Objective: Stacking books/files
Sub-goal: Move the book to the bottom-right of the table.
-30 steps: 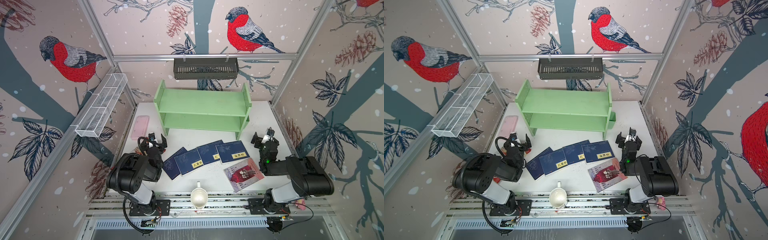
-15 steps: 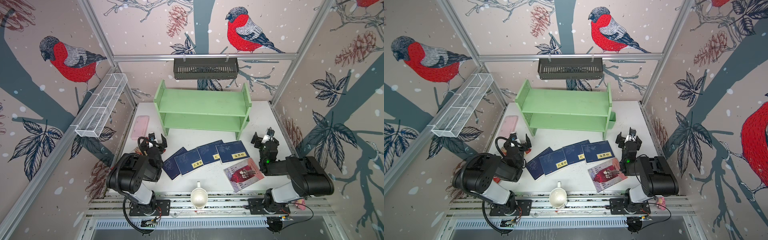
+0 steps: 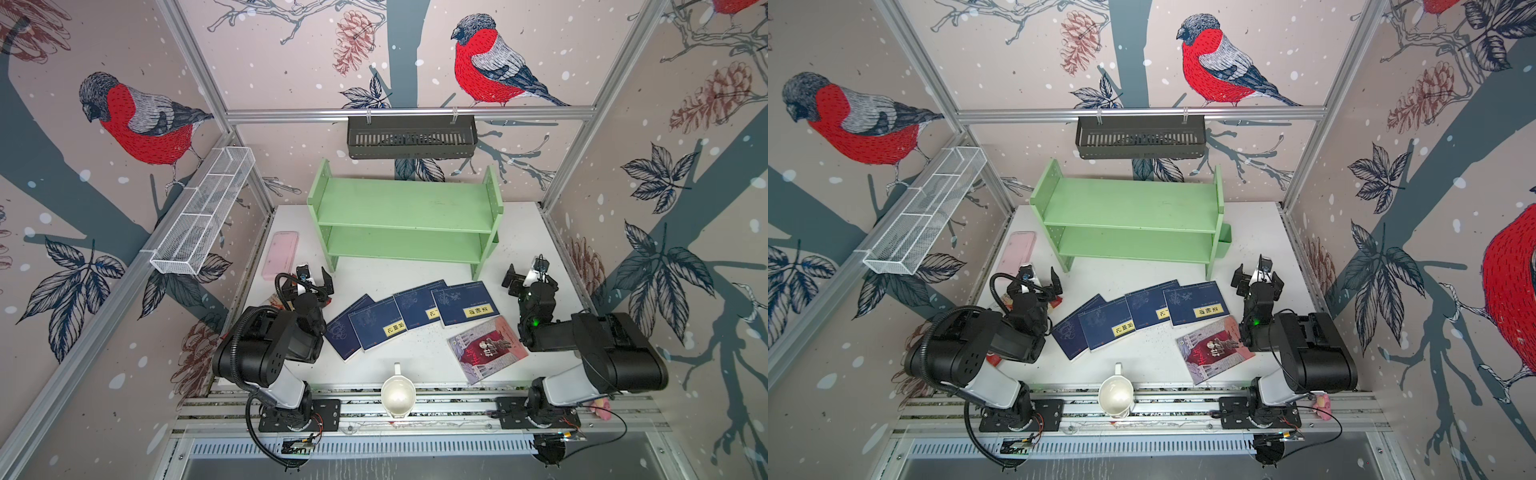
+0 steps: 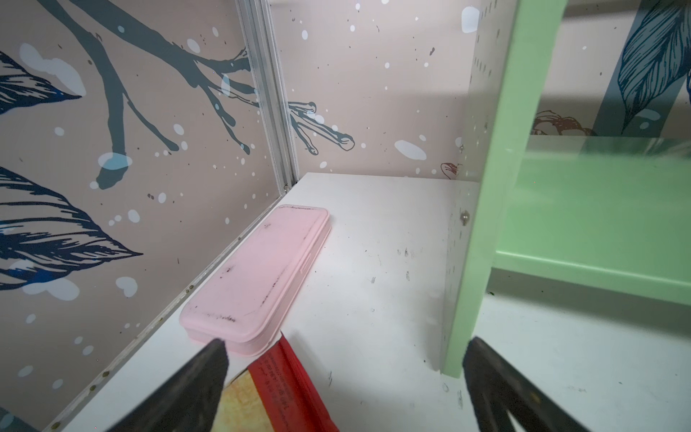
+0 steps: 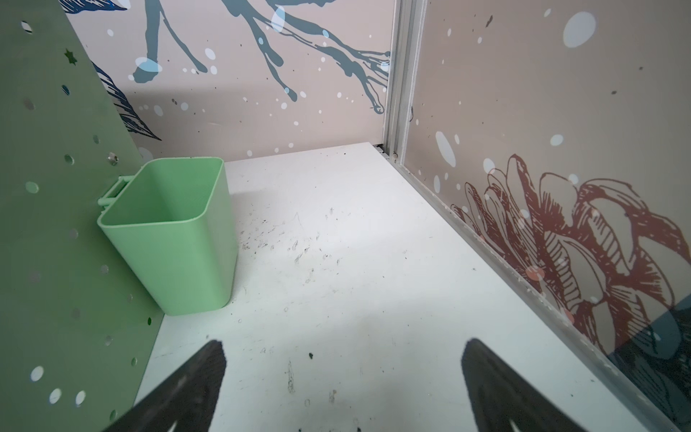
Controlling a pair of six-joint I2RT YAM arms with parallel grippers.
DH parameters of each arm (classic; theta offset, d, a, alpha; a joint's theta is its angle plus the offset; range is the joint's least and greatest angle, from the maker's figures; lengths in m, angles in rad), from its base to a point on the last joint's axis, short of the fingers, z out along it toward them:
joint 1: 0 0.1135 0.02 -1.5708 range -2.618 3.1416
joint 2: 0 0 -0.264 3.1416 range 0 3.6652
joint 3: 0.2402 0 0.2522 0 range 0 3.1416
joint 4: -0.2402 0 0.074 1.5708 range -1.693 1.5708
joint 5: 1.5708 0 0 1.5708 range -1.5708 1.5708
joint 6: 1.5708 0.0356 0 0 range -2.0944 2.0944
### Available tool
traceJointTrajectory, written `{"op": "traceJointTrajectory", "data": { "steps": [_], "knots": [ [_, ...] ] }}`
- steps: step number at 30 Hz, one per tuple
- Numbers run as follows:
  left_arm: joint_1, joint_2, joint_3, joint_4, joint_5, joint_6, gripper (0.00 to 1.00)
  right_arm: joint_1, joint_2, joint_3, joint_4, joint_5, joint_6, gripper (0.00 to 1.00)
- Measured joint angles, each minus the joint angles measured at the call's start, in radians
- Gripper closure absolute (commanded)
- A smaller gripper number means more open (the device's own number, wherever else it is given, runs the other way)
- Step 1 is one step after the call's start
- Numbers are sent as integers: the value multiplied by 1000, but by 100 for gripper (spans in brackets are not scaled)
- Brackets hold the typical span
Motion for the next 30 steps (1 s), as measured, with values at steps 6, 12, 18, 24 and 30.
{"op": "traceJointTrajectory", "data": {
  "steps": [6,12,18,24,30],
  "knots": [
    [21,-9,17,-27,31,-7,2,20,-17,1,-6,37,0,0],
    [16,-85,1,-52,77,1,2,29,-134,247,-341,134,61,0],
    [-13,-221,3,-164,107,46,2,133,-193,374,-745,284,214,0],
    [-40,-384,125,-468,129,90,2,233,-334,408,-1078,312,378,0],
    [-42,-480,273,-855,203,98,2,255,-490,374,-1299,166,531,0]
  ]
}}
